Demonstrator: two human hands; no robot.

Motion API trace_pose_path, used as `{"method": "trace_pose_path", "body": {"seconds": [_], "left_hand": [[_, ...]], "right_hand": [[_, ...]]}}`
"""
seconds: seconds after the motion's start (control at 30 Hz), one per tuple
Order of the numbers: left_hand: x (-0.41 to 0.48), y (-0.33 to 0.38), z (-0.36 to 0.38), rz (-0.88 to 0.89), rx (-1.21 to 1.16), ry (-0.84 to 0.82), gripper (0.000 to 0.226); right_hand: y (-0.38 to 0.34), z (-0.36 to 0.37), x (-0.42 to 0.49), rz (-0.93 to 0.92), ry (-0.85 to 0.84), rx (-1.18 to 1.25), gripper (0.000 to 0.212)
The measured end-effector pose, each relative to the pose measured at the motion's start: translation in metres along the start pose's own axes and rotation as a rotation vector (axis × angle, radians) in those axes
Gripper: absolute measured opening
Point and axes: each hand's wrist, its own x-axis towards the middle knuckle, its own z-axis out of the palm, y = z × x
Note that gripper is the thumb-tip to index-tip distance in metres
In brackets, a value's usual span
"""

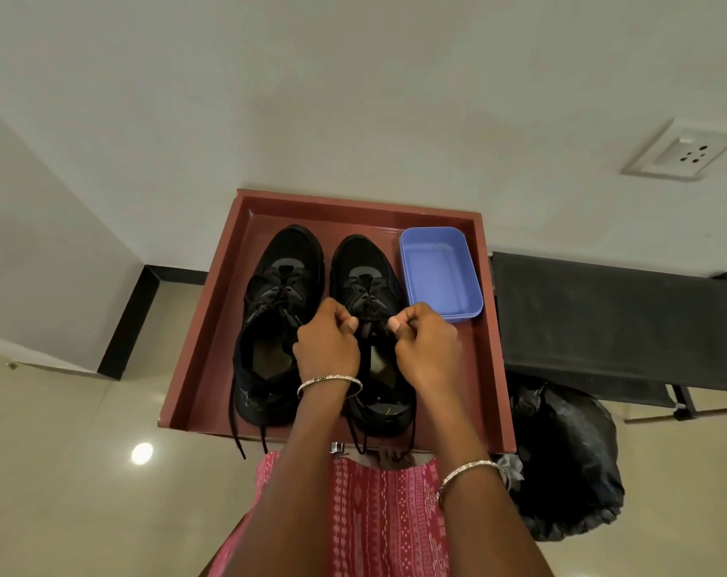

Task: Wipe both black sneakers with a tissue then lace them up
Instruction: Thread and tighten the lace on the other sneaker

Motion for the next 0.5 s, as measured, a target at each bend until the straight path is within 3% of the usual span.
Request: {"method": "trace_pose_path", "body": {"seconds": [0.33,0.5], "left_hand": [[0.003,0.004,0.004,-0.075,0.037,0.03,0.012],[0.01,0.0,-0.009,0.115,0.005,-0.017,0.01]], "right_hand": [[-0.002,0.003,0.0,0.072,0.027,0.025,0.008],[0.006,-0.003,0.001,0.058,-0.002,0.252,0.008]]}}
